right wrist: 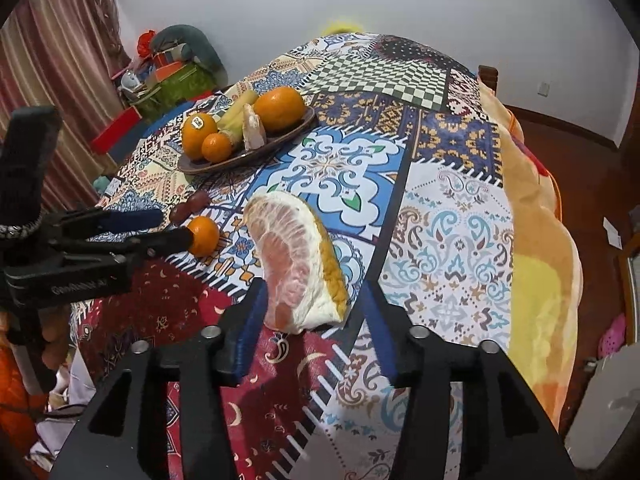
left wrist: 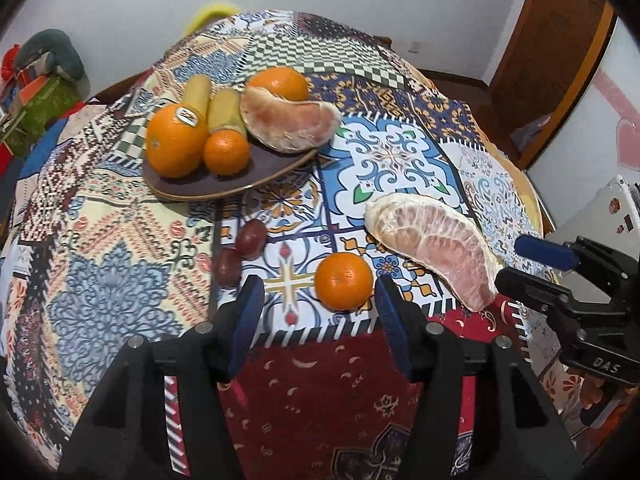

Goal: Organize fruits
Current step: 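Grasp the second pomelo segment with the right tool and lift it, then grasp a tangerine with the left tool while the right tool carries the pomelo segment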

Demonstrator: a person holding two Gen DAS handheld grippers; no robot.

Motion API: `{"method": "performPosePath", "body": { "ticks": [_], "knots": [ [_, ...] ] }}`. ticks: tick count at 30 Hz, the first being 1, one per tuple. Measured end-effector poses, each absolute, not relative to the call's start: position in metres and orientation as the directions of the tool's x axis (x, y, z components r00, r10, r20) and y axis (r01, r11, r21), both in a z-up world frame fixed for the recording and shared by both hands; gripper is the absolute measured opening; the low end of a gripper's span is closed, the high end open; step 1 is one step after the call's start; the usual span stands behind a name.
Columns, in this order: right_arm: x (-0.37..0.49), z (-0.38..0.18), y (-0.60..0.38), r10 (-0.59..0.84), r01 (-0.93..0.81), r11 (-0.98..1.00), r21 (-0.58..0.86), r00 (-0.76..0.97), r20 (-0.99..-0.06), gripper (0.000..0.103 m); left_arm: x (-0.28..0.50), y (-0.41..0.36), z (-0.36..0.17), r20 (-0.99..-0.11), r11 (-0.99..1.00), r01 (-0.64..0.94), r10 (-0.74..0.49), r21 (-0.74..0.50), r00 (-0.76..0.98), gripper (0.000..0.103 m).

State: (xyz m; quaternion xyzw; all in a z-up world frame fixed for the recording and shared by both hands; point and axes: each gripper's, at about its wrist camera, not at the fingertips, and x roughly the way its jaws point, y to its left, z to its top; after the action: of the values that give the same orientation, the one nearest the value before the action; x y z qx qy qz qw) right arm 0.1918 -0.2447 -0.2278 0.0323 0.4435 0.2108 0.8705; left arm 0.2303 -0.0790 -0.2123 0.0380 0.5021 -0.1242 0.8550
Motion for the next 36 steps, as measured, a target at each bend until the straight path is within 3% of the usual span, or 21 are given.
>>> {"method": "performPosePath", "body": {
  "ticks": [4, 10, 18, 22, 26, 36],
  "knots": [
    [0.198, -0.229, -0.237, 0.383, -0.357, 0.910, 0.212, 0.524, -0.761, 0.055, 0.235, -0.088, -0.220, -0.876, 0.960, 0.273, -0.185, -0.063, 0.446, 0.057],
    [0.208, -0.236, -0.226, 0.397, -0.378, 0.900, 0.217, 0.505, -0.766, 0.055, 0.241, -0.093, -0.228, -0.878, 0.957, 0.283, -0.184, -0.058, 0.442, 0.056],
    [0.219, -0.250, -0.213, 0.379, -0.380, 0.903, 0.202, 0.481, -0.791, 0.056, 0.244, -0.087, -0.234, -0.877, 0.957, 0.277, -0.208, -0.090, 0.433, 0.047],
    [0.219, -0.253, -0.206, 0.371, -0.392, 0.902, 0.183, 0.482, -0.794, 0.063, 0.244, -0.087, -0.233, -0.871, 0.952, 0.288, -0.227, -0.103, 0.436, 0.038],
    [0.218, -0.254, -0.200, 0.346, -0.408, 0.903, 0.137, 0.498, -0.795, 0.063, 0.243, -0.087, -0.230, -0.867, 0.951, 0.294, -0.224, -0.095, 0.445, 0.034],
    [0.221, -0.253, -0.200, 0.334, -0.389, 0.913, 0.125, 0.533, -0.777, 0.050, 0.242, -0.071, -0.223, -0.859, 0.959, 0.254, -0.231, -0.123, 0.457, 0.034]
  ]
}}
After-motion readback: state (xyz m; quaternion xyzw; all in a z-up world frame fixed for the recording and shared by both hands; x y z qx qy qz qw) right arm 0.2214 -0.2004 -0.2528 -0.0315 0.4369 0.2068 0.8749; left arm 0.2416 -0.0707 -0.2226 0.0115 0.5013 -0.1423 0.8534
